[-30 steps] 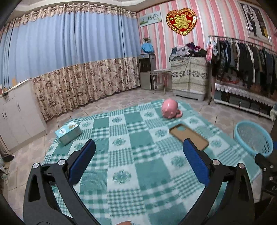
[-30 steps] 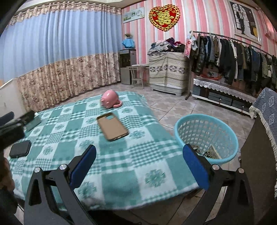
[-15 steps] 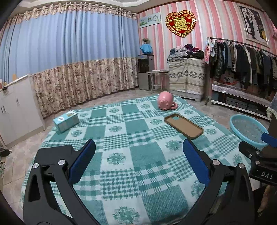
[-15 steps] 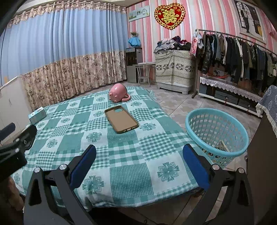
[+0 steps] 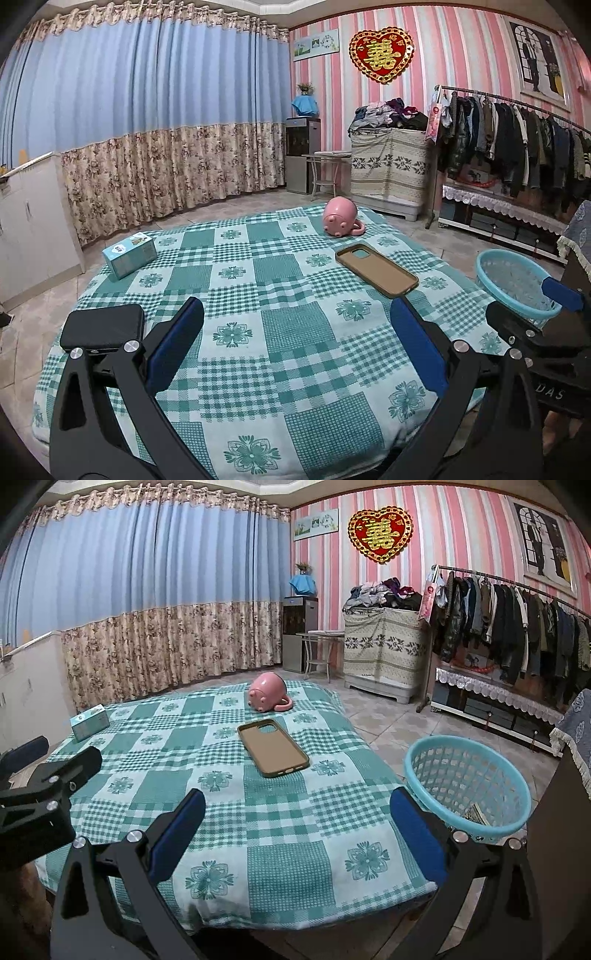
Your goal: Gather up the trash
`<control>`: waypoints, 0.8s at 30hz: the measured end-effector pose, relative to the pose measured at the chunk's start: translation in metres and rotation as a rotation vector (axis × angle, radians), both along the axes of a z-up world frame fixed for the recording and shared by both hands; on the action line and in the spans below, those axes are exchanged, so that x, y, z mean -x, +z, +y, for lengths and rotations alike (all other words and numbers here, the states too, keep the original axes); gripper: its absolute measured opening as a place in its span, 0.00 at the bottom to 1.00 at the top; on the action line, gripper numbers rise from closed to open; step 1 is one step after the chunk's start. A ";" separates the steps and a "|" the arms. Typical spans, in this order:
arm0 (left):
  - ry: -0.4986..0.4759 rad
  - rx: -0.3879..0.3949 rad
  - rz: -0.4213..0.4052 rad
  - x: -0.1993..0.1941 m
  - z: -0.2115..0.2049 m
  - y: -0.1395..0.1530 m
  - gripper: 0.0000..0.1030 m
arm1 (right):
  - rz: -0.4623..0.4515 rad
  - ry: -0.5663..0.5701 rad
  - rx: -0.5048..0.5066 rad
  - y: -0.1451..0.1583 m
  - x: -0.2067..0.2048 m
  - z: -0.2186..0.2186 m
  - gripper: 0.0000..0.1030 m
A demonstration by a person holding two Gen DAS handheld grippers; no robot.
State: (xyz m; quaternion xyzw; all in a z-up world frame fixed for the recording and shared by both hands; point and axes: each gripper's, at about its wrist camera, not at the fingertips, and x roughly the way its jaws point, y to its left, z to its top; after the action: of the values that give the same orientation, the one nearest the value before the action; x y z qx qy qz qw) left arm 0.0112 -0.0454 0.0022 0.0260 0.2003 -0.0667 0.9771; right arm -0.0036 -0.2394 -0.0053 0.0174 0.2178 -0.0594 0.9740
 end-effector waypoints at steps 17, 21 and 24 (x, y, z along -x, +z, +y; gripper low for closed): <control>0.009 0.014 0.003 0.000 0.004 0.003 0.95 | -0.070 0.064 0.027 0.011 0.007 0.008 0.95; 0.013 0.013 -0.001 0.000 0.005 0.003 0.95 | -0.080 0.070 0.030 0.012 0.009 0.009 0.95; 0.017 0.017 -0.006 0.000 0.008 0.003 0.95 | -0.088 0.074 0.031 0.012 0.010 0.009 0.95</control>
State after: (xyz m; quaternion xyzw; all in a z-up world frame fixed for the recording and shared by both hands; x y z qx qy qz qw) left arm 0.0111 -0.0378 0.0056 0.0164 0.1969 -0.0599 0.9785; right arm -0.0137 -0.2303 0.0069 -0.0030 0.1745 -0.0256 0.9843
